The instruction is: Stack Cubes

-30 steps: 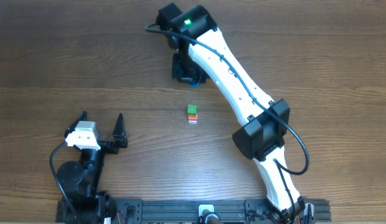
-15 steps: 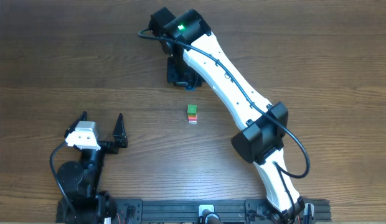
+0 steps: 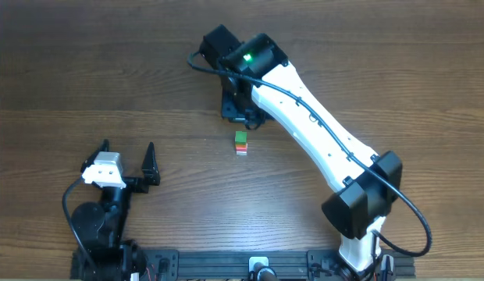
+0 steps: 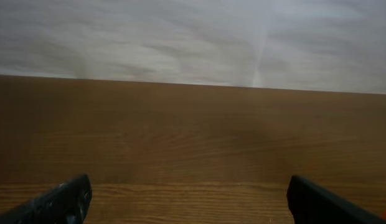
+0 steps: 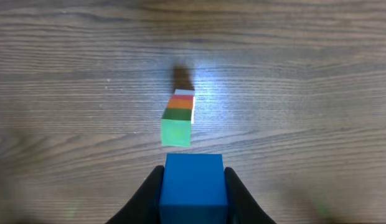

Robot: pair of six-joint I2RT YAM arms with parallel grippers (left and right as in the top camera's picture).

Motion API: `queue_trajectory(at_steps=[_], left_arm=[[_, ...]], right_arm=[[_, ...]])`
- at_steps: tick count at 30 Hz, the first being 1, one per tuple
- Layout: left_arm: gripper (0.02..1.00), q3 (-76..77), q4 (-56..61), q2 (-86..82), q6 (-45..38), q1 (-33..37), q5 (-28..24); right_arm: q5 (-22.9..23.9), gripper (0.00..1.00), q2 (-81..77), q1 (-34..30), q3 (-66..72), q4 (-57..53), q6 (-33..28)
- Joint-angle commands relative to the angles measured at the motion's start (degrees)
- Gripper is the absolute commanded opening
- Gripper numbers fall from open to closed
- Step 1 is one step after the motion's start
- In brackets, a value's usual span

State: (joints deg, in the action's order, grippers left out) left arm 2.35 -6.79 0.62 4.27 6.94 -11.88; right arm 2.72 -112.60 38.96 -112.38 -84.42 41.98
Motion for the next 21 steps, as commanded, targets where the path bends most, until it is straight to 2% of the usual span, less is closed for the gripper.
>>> queue_trajectory(at_steps=[1, 21], left_arm=[[1.0, -0.52, 0.24, -0.42, -0.66, 0.31, -0.52], [1.0, -0.52, 0.24, -0.42, -0.66, 0.31, -0.52]], right_arm=[[-1.03, 0.117, 2.47, 0.37, 5.7, 3.54, 1.7], [-1.84, 0.115, 2.45, 1.64, 10.95, 8.0, 3.23]])
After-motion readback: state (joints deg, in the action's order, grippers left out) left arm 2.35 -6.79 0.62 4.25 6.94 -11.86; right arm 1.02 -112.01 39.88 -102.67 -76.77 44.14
